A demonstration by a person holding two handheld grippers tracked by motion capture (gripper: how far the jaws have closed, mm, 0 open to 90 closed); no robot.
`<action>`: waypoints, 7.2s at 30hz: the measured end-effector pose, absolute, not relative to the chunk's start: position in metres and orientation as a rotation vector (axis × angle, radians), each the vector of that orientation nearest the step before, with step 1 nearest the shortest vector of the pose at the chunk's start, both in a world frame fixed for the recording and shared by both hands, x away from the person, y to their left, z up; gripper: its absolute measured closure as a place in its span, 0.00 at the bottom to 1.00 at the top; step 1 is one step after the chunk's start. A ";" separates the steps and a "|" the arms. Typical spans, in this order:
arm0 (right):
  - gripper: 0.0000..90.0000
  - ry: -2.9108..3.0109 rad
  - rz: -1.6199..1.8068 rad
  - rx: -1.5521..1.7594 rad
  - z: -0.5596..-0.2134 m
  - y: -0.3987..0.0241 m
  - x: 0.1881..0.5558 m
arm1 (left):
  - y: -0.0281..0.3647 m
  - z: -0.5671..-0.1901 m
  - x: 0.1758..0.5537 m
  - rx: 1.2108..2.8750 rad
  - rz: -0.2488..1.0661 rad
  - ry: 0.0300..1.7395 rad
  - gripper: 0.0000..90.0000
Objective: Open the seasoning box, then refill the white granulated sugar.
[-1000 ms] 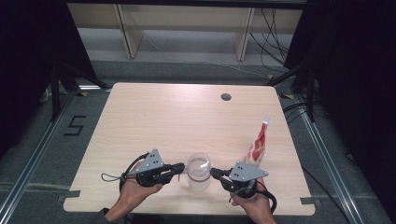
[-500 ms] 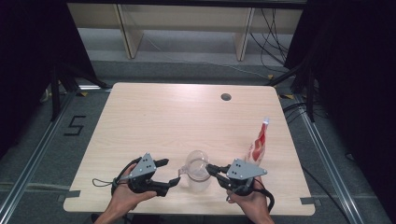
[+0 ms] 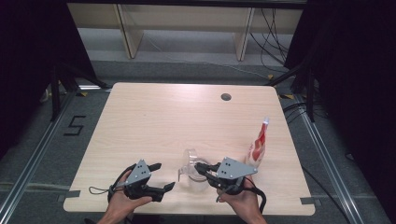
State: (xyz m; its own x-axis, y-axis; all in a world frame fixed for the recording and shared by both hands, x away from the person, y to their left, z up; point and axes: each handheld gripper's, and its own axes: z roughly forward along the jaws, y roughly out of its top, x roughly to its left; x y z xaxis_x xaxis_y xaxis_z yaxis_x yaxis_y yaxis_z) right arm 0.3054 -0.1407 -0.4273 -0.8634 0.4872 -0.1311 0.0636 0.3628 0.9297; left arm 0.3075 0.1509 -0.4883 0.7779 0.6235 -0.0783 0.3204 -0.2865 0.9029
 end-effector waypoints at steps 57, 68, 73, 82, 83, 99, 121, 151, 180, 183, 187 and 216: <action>0.68 2.152 1.436 0.832 -0.455 -0.215 0.269 | 0.151 -0.493 0.310 1.906 0.316 0.706 0.18; 0.50 2.044 1.343 0.987 -0.459 -0.241 0.258 | 0.151 -0.493 0.310 1.909 0.317 0.701 0.18; 0.41 1.954 1.326 1.100 -0.464 -0.251 0.261 | 0.150 -0.494 0.310 1.906 0.318 0.707 0.18; 0.27 1.860 1.245 1.210 -0.469 -0.259 0.270 | 0.150 -0.494 0.311 1.910 0.318 0.688 0.18; 0.27 1.839 1.237 1.193 -0.470 -0.259 0.271 | 0.149 -0.494 0.311 1.903 0.315 0.695 0.18; 0.19 1.809 1.166 1.244 -0.478 -0.262 0.290 | 0.149 -0.494 0.311 1.908 0.314 0.698 0.18; 0.28 1.772 1.125 1.249 -0.487 -0.257 0.320 | 0.149 -0.494 0.310 1.908 0.316 0.699 0.18; 0.33 1.754 1.156 1.244 -0.488 -0.259 0.323 | 0.145 -0.496 0.313 1.913 0.295 0.709 0.18; 0.47 1.853 1.260 1.218 -0.486 -0.288 0.322 | 0.145 -0.496 0.311 1.921 0.297 0.690 0.20; 0.47 1.876 1.277 1.178 -0.486 -0.293 0.325 | 0.145 -0.496 0.311 1.923 0.295 0.685 0.20; 0.48 1.925 1.311 1.125 -0.485 -0.301 0.328 | 0.145 -0.496 0.312 1.925 0.305 0.671 0.20; 0.51 1.985 1.408 1.041 -0.488 -0.307 0.337 | 0.145 -0.495 0.311 1.931 0.317 0.653 0.20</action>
State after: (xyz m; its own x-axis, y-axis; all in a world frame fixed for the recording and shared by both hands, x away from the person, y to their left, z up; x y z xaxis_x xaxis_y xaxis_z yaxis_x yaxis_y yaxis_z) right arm 0.3367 -0.3068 -0.4877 -0.5893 0.8071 0.0376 0.3025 0.1772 0.9365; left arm 0.3113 0.1453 -0.4948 0.8177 0.5718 -0.0666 0.3006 -0.3255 0.8965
